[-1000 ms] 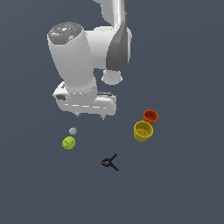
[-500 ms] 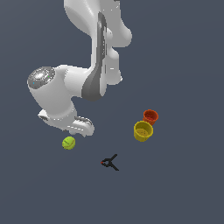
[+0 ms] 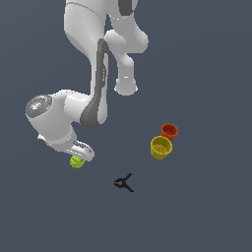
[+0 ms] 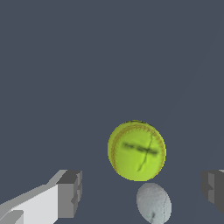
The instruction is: Pick up a designated object from a clutter of objects.
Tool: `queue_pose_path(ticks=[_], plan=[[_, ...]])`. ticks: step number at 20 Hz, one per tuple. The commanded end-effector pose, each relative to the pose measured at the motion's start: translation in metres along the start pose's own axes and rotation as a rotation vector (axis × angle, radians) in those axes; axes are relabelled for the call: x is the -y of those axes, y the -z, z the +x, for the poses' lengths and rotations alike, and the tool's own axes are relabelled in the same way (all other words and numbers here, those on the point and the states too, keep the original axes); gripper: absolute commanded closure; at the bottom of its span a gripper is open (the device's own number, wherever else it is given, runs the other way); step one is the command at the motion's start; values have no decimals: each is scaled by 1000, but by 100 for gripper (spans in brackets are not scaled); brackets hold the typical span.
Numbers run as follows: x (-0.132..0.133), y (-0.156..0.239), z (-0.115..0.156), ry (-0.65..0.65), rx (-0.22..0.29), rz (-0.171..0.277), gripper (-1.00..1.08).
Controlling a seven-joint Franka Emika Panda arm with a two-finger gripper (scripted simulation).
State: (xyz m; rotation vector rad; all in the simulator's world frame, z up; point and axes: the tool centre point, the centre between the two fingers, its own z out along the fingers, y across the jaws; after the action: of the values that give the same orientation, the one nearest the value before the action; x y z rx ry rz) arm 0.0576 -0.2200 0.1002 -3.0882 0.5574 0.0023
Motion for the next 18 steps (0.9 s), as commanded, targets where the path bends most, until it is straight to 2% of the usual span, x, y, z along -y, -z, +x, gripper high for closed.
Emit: queue_pose_path(ticks=[1, 9, 18], plan=[[-5, -6, 2, -8, -2, -2, -92], [-7, -14, 2, -10, -1, -3, -92], [-7, -55, 1, -11, -1, -3, -92]])
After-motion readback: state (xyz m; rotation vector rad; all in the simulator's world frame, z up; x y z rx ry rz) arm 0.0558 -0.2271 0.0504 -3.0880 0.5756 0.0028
